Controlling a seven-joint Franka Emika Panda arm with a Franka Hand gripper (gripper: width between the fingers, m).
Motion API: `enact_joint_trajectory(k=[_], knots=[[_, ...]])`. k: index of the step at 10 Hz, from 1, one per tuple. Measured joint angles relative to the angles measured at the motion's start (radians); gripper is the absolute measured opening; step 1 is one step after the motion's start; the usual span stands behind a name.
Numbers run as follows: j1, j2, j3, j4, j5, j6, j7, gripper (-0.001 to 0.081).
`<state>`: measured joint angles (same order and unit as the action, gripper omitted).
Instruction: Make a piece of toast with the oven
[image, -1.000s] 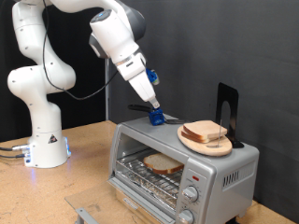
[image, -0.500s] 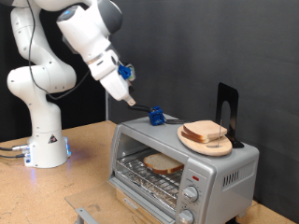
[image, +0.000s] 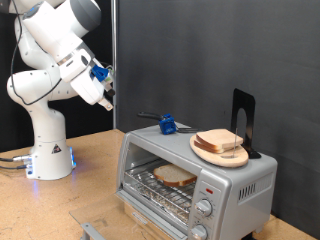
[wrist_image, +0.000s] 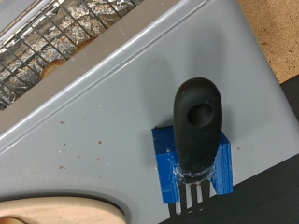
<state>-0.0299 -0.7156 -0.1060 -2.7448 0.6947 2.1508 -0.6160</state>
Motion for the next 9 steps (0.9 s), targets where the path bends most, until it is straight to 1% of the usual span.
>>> enact_joint_trajectory(k=[1, 2, 3, 4, 6, 7, 8, 9], knots=[[0.000, 0.004, -0.001, -0.001, 0.000, -0.001, 0.000, 0.0809], [-0.002, 0.008, -0.014, -0.005, 0.000, -0.001, -0.004, 0.0809], [-0.010, 0.012, -0.040, -0.012, 0.000, -0.001, -0.018, 0.0809], [-0.027, 0.020, -0.074, -0.018, -0.003, 0.001, -0.046, 0.0809], [-0.059, 0.060, -0.151, -0.016, -0.013, -0.005, -0.116, 0.0809], [-0.063, 0.091, -0.195, -0.005, -0.014, -0.023, -0.151, 0.0809], [-0.064, 0.125, -0.228, 0.007, -0.014, -0.023, -0.187, 0.0809], [-0.065, 0.157, -0.249, 0.016, -0.014, -0.008, -0.219, 0.0809]])
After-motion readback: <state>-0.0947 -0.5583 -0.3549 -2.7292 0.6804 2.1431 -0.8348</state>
